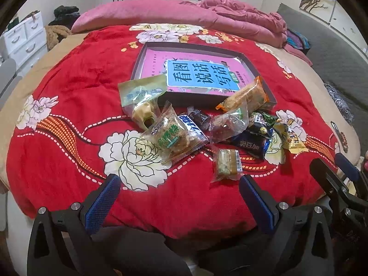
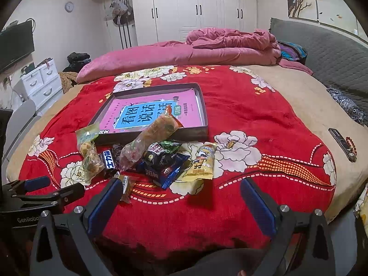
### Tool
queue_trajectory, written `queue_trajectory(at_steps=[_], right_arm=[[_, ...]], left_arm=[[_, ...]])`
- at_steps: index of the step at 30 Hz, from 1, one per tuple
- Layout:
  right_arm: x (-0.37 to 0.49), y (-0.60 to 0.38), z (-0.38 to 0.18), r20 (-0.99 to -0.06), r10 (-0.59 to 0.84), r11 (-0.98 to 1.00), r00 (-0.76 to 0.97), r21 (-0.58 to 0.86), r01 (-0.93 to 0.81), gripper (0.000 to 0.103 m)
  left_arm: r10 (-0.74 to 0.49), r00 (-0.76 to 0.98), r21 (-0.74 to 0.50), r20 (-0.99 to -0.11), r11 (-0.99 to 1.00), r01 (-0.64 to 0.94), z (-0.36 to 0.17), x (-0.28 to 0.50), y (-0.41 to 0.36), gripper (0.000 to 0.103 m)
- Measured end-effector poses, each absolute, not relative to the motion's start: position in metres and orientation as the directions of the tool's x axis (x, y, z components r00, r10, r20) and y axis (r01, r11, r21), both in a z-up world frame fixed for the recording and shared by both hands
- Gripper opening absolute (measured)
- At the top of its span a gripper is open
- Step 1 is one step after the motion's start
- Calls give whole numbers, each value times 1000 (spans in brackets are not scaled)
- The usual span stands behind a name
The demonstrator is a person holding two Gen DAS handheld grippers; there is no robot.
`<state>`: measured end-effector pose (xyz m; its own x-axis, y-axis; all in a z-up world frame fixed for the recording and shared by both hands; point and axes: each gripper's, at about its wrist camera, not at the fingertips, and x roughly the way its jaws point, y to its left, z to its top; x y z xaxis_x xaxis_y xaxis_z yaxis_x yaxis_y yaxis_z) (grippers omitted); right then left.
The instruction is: Organize snacks
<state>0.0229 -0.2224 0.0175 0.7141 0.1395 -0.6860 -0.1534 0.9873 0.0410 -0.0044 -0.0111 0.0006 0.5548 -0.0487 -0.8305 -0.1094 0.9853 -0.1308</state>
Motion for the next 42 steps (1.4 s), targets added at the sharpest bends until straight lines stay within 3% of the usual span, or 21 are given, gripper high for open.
queue_trajectory(at_steps=[42], right_arm=[[29,-226,18,-682,127,990,721,48,-129,103]], left_arm=[[-102,554,-154,-827,987,-48,-2,0,-22,102]])
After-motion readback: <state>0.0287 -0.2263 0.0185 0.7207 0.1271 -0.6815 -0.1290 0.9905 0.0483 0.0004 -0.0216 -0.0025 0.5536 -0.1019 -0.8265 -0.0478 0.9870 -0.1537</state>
